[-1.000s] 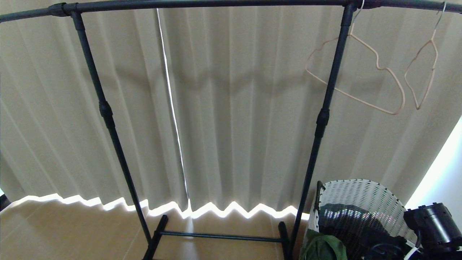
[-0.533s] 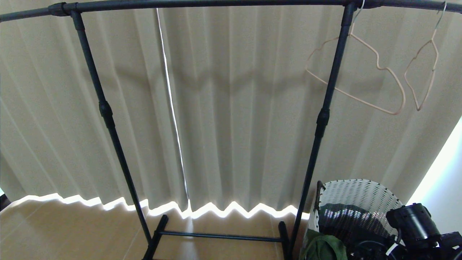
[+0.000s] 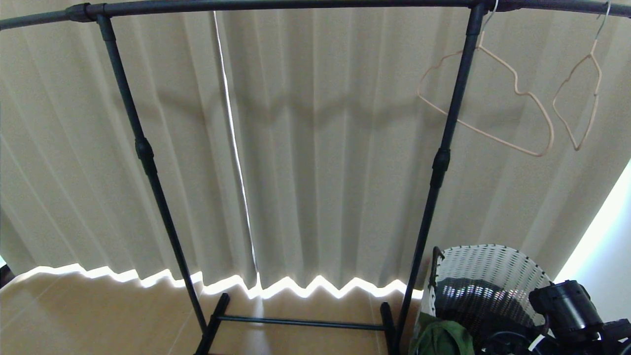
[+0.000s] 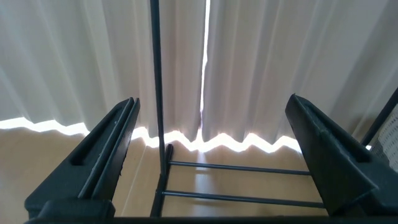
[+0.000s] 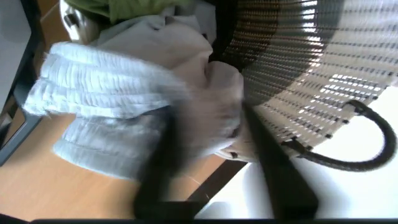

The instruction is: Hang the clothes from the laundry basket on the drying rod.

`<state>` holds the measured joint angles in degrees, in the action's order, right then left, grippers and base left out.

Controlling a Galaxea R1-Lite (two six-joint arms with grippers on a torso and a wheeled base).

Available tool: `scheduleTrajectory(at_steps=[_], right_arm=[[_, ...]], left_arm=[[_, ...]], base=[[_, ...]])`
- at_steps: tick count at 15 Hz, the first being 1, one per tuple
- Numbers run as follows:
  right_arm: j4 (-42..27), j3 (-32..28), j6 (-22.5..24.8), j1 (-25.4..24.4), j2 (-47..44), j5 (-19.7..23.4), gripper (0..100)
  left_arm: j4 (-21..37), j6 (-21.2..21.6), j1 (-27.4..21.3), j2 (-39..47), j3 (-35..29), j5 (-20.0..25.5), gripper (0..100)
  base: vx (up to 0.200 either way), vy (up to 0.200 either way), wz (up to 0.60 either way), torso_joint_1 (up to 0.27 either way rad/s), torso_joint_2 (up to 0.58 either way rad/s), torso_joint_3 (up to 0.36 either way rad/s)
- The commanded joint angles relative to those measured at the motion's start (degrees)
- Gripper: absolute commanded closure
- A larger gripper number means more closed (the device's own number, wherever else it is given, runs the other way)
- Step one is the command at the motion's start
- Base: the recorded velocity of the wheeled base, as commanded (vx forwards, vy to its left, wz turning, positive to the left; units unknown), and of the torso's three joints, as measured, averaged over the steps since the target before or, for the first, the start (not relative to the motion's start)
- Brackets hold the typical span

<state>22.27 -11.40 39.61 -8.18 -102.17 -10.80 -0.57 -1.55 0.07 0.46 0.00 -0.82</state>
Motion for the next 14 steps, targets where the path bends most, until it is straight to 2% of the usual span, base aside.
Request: scheduleTrajectory(at_steps=[1, 2, 5, 7, 10, 14], right_arm=[[-0.04, 0.24, 0.03, 0.01, 1.80, -0.19, 100], [-0.04, 0.50, 0.03, 0.01, 3.73, -0.62, 100], [-0.56, 3.58, 0.12, 0.01, 19.46, -0.71, 100], [-0.83, 5.51, -0.32, 0.36, 36.60, -0.54, 100], [-1.00, 4.45, -1.02, 3.08, 55.76, -0.54, 100], [-1.00, 3.75, -0.94, 3.26, 67.10, -0.54, 100]], left_arm=[[-0.04, -0.12, 0.01, -0.02, 0.00, -0.24, 0], [-0.04, -0.03, 0.01, -0.02, 0.00, -0.85, 0], [0.05, -0.03, 0.01, -0.02, 0.00, -0.94, 0], [0.13, 0.49, 0.01, -0.02, 0.00, -0.94, 0], [0.13, 0.41, 0.01, -0.02, 0.00, -0.94, 0], [0.22, 1.72, 0.01, 0.06, 0.00, -0.77, 0]], base=[[0.000, 0.000, 0.00, 0.000, 0.00, 0.000], [0.000, 0.000, 0.00, 0.000, 0.00, 0.000], [0.000, 0.000, 0.00, 0.000, 0.00, 0.000], [0.000, 0.000, 0.00, 0.000, 0.00, 0.000], [0.000, 0.000, 0.00, 0.000, 0.00, 0.000], [-0.200, 0.000, 0.00, 0.004, 0.00, -0.004]])
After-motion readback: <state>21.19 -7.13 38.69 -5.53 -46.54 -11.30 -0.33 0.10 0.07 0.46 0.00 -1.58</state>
